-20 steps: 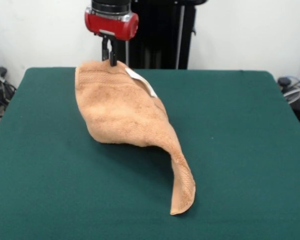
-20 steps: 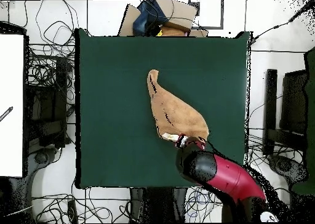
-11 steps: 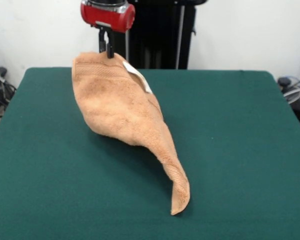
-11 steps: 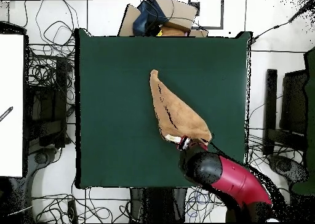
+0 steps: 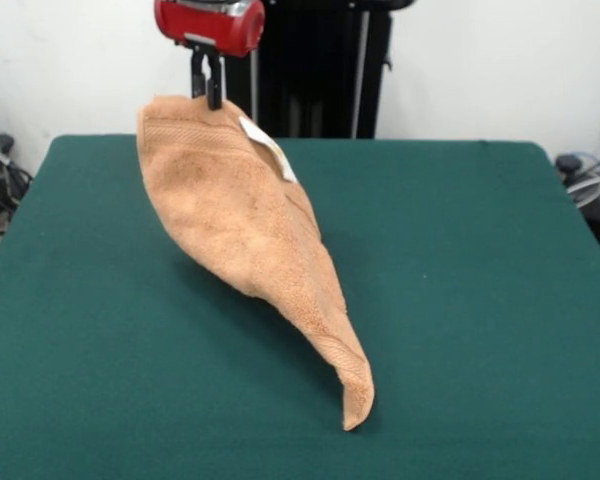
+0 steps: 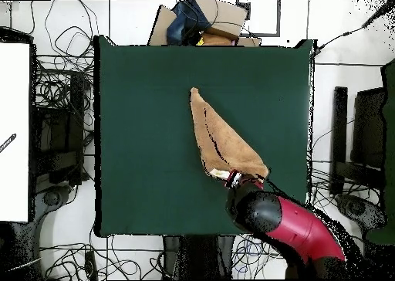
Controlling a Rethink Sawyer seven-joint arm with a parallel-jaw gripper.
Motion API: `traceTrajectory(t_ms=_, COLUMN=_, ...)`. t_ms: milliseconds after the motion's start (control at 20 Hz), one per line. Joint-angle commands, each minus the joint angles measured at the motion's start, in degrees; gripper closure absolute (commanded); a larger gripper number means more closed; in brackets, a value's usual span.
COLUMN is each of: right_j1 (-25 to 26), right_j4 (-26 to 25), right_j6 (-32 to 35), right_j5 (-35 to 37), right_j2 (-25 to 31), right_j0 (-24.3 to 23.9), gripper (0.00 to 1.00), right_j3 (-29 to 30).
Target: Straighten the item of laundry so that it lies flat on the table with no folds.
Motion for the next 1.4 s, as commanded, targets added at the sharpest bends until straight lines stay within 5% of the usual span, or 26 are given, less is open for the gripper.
traceTrajectory(t_ms=50, right_j1=-0.1, right_j4=-2.5, right_j6=1.2, right_j5=3.0, right_j2=5.9, right_j0=-0.5, gripper=1.00, right_j3=3.4)
traceTrajectory(t_ms=1400, right_j1=-0.7, right_j4=-1.5, right_j6=-0.2, right_j5=9.1, right_j2=7.2, right_j0=-1.1, gripper=1.00, right_j3=-0.6)
